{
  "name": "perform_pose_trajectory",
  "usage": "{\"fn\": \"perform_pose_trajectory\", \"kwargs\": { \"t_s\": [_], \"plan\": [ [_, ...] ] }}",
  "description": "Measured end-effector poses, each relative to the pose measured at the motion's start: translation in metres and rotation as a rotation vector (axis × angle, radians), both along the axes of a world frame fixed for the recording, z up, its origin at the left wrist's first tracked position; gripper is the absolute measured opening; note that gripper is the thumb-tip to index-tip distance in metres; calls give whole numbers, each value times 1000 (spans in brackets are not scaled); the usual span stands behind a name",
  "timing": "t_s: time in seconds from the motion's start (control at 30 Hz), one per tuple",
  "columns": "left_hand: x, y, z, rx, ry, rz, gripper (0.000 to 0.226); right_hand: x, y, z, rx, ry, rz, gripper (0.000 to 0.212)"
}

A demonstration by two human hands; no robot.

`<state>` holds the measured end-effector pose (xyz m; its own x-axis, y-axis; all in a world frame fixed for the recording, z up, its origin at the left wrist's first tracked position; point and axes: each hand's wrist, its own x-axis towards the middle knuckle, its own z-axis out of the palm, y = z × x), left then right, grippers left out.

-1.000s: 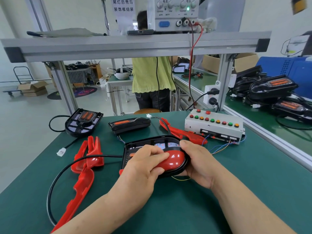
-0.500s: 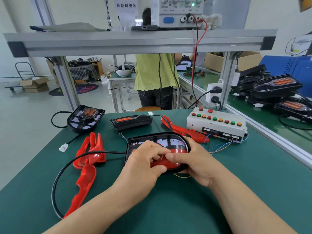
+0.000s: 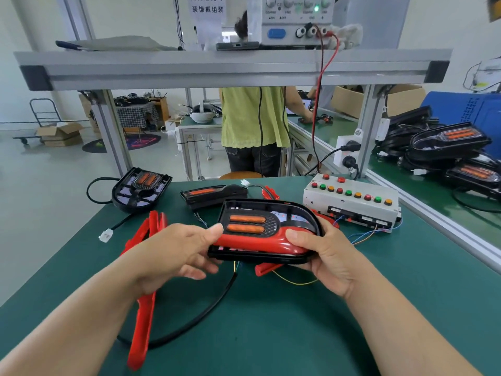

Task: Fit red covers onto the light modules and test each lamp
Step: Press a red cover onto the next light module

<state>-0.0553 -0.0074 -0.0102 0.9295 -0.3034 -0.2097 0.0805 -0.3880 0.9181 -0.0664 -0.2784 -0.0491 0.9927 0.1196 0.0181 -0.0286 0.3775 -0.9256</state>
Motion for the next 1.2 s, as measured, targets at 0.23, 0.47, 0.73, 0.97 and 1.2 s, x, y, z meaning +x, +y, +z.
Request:
{"fn": "perform_pose_trajectory", "kwargs": {
  "t_s": [0.23,0.47,0.73,0.97,1.2],
  "plan": [
    [2,-8,-11,-281,323,-98,58,-2,4,0,-26,-4,-15,72],
    [2,-17,-16,-353,350,46,47,-2,5,-1,-30,34,-23,78],
    [4,-19,-22,-317,173,105,45,-1,9,-1,-22,37,-58,77],
    [6,-7,-18,-329,243,-59,50,-2,4,-3,-15,-21,23,79],
    [11,9,-16,-341,304,-149,45,-4,3,-3,-14,-70,114,82]
  ]
}}
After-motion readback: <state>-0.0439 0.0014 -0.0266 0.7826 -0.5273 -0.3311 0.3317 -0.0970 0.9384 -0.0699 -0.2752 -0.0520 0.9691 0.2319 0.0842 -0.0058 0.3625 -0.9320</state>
